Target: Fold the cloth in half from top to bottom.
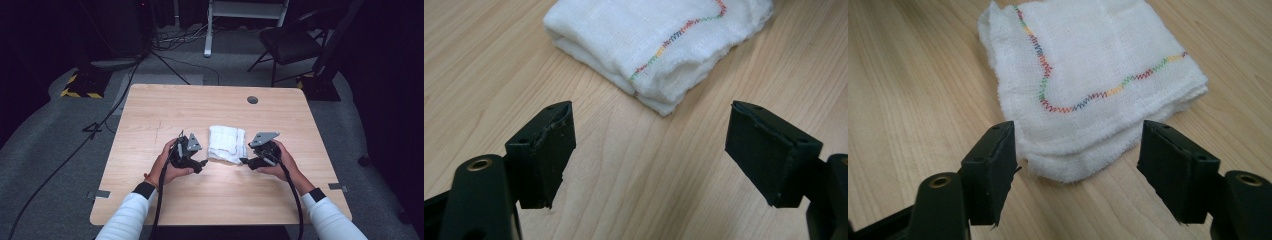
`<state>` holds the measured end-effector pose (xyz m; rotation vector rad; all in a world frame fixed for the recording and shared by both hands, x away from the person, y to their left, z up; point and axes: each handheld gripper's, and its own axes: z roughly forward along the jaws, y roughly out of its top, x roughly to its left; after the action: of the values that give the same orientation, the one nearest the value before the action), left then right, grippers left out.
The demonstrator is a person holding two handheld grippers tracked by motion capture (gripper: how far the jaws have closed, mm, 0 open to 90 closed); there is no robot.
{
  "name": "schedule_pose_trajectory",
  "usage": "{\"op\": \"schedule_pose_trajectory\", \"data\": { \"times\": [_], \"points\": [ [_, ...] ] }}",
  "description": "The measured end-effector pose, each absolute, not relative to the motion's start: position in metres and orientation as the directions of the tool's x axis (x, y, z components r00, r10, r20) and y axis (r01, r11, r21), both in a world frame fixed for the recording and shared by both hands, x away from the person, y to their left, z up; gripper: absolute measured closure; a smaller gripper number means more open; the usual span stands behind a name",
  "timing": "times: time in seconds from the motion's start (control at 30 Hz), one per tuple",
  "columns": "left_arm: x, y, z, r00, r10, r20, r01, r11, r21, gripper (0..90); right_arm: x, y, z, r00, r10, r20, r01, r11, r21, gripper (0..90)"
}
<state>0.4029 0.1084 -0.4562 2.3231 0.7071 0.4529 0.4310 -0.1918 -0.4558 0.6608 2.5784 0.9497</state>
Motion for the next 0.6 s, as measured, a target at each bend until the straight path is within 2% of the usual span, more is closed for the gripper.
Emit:
{"op": "schedule_pose_trajectory", "data": {
  "times": [0.6],
  "points": [
    [0.375, 0.135, -0.458, 0.772, 0.603, 0.201, 0.370, -0.684, 0.629, 19.8, 0.410, -0.231, -0.448, -0.817, 0.556, -0.152, 0.329, 0.667, 0.668, 31.7]
  ]
}}
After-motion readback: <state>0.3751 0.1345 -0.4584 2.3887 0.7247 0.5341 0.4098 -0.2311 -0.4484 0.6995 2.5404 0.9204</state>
